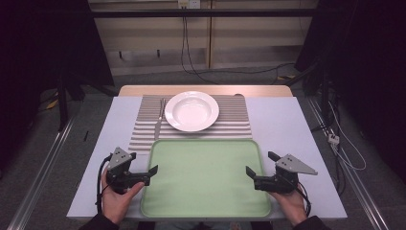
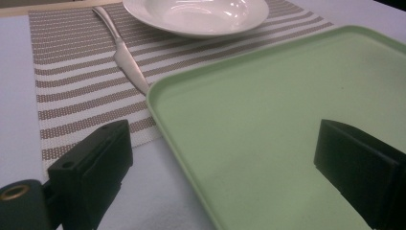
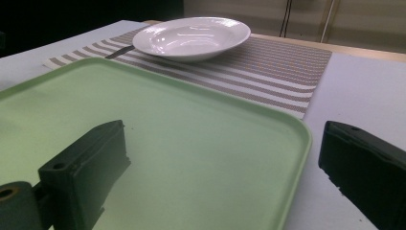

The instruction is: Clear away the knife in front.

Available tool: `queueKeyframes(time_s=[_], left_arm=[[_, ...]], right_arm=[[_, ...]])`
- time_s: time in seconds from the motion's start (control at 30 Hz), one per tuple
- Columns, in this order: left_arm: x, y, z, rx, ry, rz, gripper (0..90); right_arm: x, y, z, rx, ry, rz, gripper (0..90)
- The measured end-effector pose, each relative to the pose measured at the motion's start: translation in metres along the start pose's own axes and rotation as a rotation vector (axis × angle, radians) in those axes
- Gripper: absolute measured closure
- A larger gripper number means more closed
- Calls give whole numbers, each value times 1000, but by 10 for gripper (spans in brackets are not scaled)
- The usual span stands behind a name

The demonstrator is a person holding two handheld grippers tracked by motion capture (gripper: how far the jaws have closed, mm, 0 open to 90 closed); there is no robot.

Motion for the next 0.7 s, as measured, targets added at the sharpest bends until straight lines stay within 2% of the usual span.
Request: queueKeyframes(time_s=[0.13,0.2,0.4,0.7], left_arm=[[-1,-3,1,4,-12,-13,61],[-1,-3,0,28,-19,-20,62],[0,-7,2,12,-6,-22,61],[8,-13,-1,-11,-15,-47,61]], right_arm=[[0,0,0,2,-2,0,24],[0,0,0,4,-3,-1,24],[0,-1,3,-5,-17,1,22],[0,-1,3,-5,-18,-1,22]])
Point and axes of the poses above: each handheld gripper's, and its own axes: y roughly backward along the jaws, x roughly out of its top, z roughly to its right, the point moved 10 cm from there along -y, roughly forward along the jaws, and after that the axes turned 14 degrees about -x, right-handed, at the moved point
